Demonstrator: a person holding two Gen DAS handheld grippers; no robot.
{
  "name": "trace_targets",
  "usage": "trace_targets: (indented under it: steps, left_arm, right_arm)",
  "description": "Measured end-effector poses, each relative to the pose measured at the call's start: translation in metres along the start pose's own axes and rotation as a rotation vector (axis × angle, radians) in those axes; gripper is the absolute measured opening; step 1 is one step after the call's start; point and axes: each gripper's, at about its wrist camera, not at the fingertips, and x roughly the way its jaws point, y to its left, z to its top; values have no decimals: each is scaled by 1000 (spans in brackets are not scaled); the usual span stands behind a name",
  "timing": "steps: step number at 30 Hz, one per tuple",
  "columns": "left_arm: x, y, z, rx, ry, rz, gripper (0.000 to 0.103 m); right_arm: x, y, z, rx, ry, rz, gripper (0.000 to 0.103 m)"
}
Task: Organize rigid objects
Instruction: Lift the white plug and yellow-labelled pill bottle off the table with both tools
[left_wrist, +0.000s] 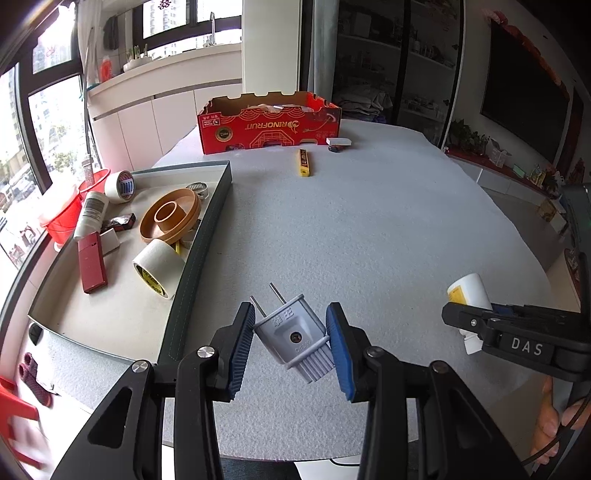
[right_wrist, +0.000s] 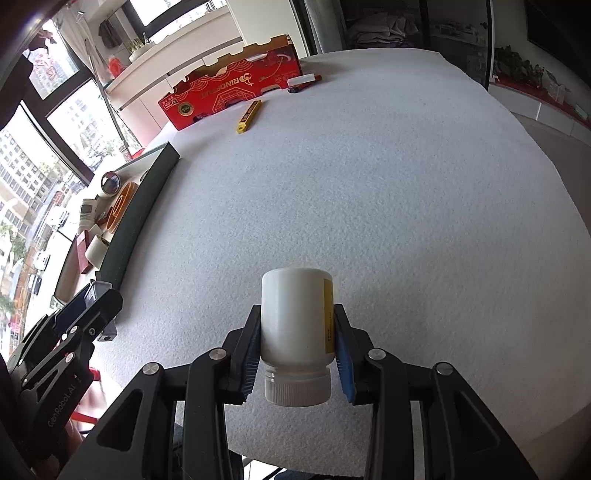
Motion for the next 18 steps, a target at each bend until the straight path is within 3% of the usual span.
trace_targets:
  steps: [18]
  left_arm:
    - [-1, -2, -2, 9, 5, 17, 43]
  right_arm:
    - [7, 13, -6, -24, 27, 20, 37]
